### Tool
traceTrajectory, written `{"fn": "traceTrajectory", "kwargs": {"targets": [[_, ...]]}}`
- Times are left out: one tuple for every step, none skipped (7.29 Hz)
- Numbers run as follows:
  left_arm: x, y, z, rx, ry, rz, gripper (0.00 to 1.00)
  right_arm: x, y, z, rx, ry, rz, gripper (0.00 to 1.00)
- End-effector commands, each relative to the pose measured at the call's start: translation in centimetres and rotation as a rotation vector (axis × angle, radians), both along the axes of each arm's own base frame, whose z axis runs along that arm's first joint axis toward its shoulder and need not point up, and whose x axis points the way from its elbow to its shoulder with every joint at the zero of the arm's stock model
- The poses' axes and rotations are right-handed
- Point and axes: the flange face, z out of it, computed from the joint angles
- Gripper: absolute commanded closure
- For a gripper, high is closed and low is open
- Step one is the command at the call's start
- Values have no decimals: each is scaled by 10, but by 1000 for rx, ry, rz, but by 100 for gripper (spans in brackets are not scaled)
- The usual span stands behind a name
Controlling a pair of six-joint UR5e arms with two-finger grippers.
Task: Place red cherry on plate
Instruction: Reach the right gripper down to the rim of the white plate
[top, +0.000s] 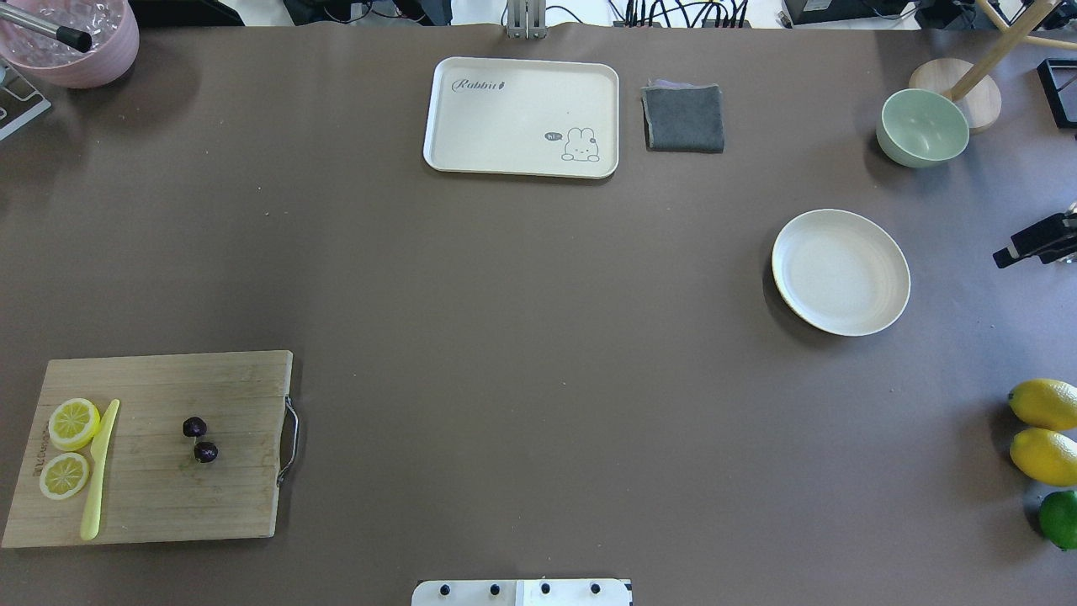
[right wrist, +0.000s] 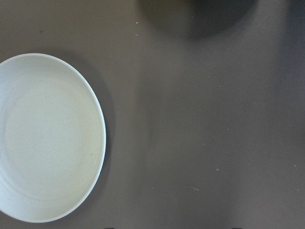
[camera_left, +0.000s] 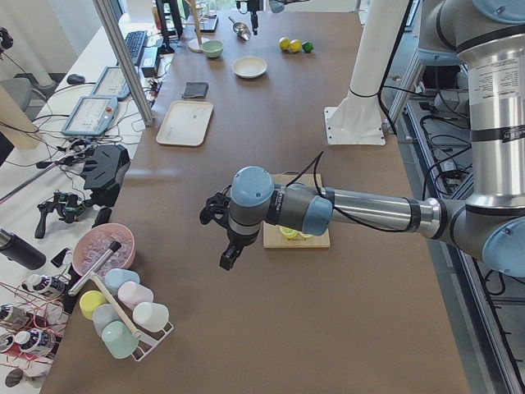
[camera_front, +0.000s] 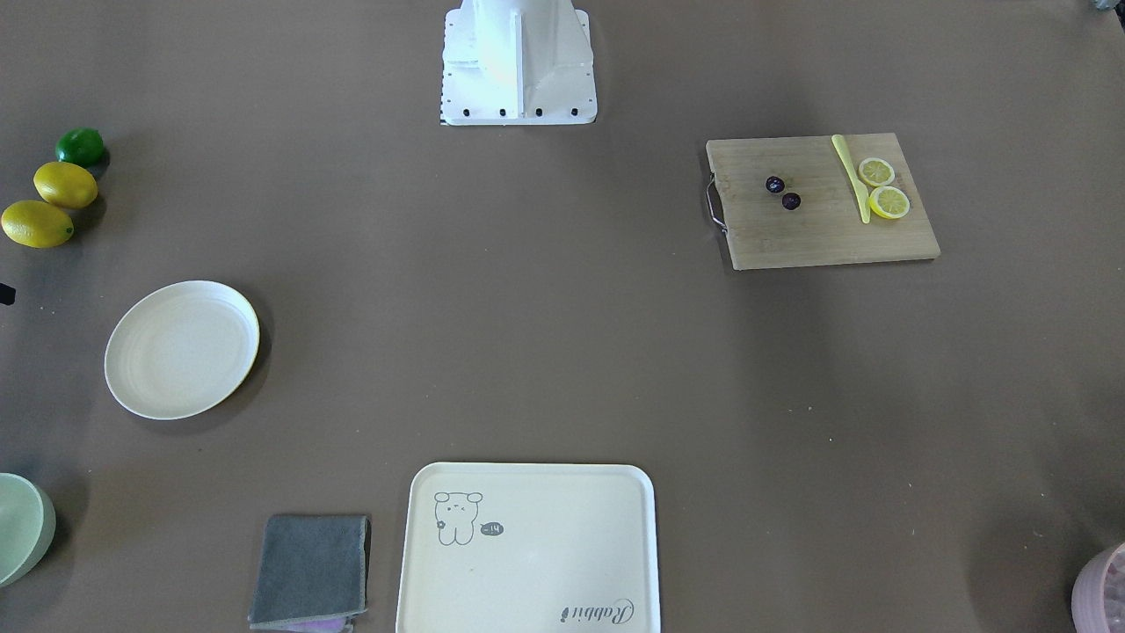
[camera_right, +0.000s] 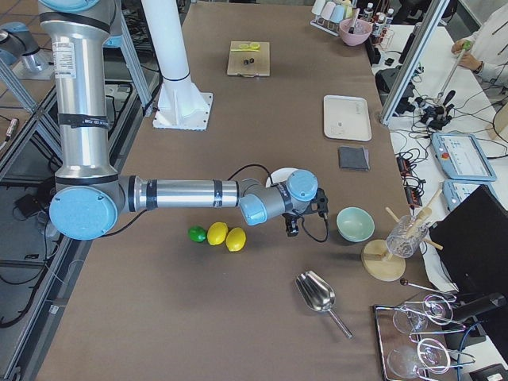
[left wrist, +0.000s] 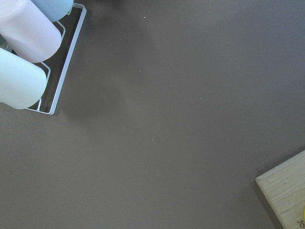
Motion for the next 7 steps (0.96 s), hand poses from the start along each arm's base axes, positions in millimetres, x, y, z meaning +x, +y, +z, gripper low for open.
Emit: {"fn": "traceTrajectory", "kwargs": {"targets": [[0, 1, 1, -4, 1, -1, 2, -39, -11, -9, -5, -9, -5, 18], [0, 1, 1, -4, 1, -1, 2, -55, -21, -11, -46, 2, 10, 18], [0, 1, 1, -4, 1, -1, 2, -71, -27, -13, -58, 4, -1, 18], [0, 1, 2, -19, 3, -16, 2, -77, -31, -10, -77, 6, -1, 18], [0, -1, -1, -34, 9, -39, 2, -87, -39, -14, -93, 6, 1, 18], [0, -2, -2, -25, 10, -42, 2, -95, -44, -11, -106, 10, -4, 18], [0, -2, -1, -25, 10, -42, 2, -104, -45, -11, -123, 13, -7, 19]]}}
